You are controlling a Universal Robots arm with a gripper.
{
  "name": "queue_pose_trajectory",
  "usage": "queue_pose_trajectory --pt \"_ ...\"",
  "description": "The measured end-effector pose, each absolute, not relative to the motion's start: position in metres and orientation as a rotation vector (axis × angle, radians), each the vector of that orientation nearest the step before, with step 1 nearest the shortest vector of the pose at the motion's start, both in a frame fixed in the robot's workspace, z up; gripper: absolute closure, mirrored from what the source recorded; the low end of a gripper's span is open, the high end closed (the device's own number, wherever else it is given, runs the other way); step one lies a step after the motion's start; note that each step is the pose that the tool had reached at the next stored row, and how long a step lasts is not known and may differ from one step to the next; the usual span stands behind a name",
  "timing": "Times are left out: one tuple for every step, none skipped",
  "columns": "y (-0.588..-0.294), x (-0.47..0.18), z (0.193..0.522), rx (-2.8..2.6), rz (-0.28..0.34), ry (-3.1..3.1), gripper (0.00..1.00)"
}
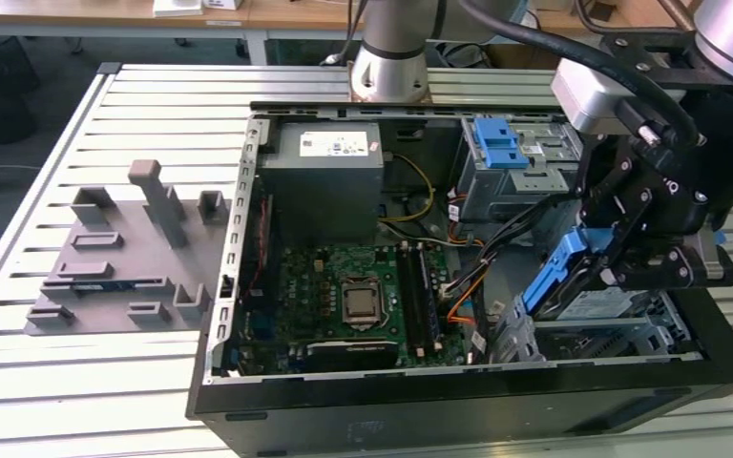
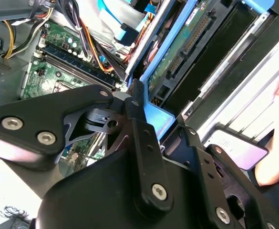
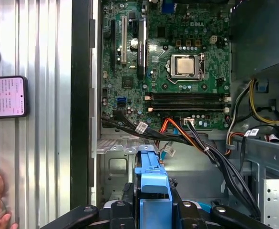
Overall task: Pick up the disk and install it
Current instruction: 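Insert the disk into the insertion slot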
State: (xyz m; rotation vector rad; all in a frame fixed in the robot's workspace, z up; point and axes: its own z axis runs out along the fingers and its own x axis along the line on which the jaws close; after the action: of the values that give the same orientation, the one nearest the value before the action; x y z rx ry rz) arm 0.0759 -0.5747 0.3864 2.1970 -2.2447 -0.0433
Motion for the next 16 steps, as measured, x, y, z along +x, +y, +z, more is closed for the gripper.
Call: queue_pose_trajectory --pt "-0.5747 0.0760 0.3859 2.197 -0.043 -2.245 0.64" --pt "-0.5747 0.0759 0.3854 2.197 -0.043 -2.245 0.64" --pt "-0.5747 0.0759 0.3849 2.197 -0.043 -2.245 0.64" --pt "-0.5747 0.0759 0.3844 2.197 -0.043 -2.245 0.64" --pt "-0.5747 0.0759 0.3839 2.197 -0.043 -2.245 0.64" --pt "-0.5747 0.0759 0.3834 2.197 -0.043 -2.245 0.64" --pt "-0.5747 0.0759 0.3828 2.197 -0.043 -2.245 0.64" --pt "-0.5747 0.0759 0.3823 2.197 -0.043 -2.245 0.64" --pt "-0.5747 0.0759 0.3818 2.197 -0.043 -2.245 0.64" --pt "-0.5747 0.0759 0.3814 2.197 -0.043 -2.245 0.64" --pt "-0.5747 0.0759 0.3809 2.197 -0.043 -2.245 0.64" --pt "-0.5747 0.0759 0.3803 2.197 -0.043 -2.245 0.64" --pt "-0.5747 0.0759 0.3798 2.197 -0.043 -2.245 0.64" --pt "-0.5747 0.0759 0.3792 2.197 -0.043 -2.245 0.64" --pt "-0.5747 0.0759 0.3785 2.197 -0.043 -2.245 0.64" --pt "-0.5747 0.0759 0.3779 2.197 -0.043 -2.245 0.64"
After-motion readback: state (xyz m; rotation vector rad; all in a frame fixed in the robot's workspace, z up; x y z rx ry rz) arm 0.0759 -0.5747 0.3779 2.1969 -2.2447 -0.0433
